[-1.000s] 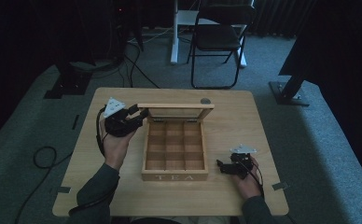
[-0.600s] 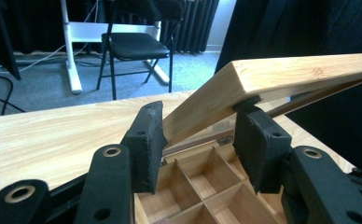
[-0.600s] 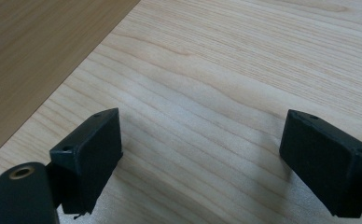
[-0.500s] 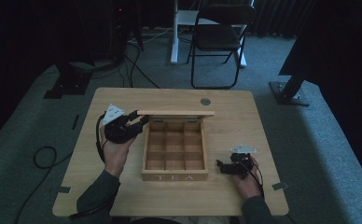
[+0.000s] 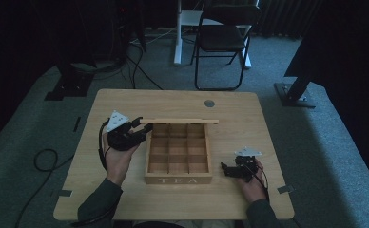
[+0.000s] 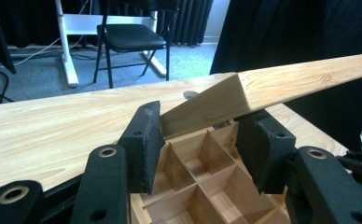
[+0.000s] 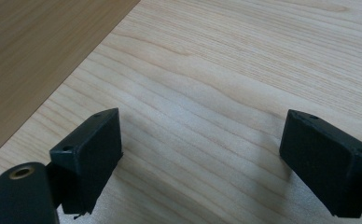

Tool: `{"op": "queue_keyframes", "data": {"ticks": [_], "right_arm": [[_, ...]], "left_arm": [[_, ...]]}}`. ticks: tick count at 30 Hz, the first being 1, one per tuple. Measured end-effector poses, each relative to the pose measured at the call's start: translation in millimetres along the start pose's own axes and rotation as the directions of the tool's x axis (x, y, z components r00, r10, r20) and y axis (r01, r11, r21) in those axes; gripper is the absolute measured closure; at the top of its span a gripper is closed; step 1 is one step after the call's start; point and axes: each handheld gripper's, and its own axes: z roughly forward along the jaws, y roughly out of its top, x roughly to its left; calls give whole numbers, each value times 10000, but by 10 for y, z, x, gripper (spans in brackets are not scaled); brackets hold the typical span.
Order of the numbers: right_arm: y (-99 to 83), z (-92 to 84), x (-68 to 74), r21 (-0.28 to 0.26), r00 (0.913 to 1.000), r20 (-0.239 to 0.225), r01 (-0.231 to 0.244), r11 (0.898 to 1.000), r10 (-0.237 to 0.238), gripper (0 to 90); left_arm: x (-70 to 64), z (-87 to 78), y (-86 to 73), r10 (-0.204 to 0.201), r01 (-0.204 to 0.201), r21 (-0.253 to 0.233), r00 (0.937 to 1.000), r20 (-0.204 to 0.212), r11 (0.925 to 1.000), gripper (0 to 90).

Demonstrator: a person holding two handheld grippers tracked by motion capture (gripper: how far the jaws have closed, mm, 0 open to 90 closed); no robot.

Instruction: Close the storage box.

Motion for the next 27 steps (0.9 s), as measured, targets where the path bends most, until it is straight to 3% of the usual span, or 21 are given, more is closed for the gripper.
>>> {"op": "queue_keyframes", "data": {"ticks": [12,27], "right_arm": [[-1,1,0,-14,10000,-3,8,10000,-8,125],[-1,3,-1,-34,10000,-3,16,10000,-16,125]], "left_arm": [[-35,-54,-119,73,-75,248,10000,65,9997,490],[-56,-86,-271,-152,145,370,9997,202,9992,471]]}}
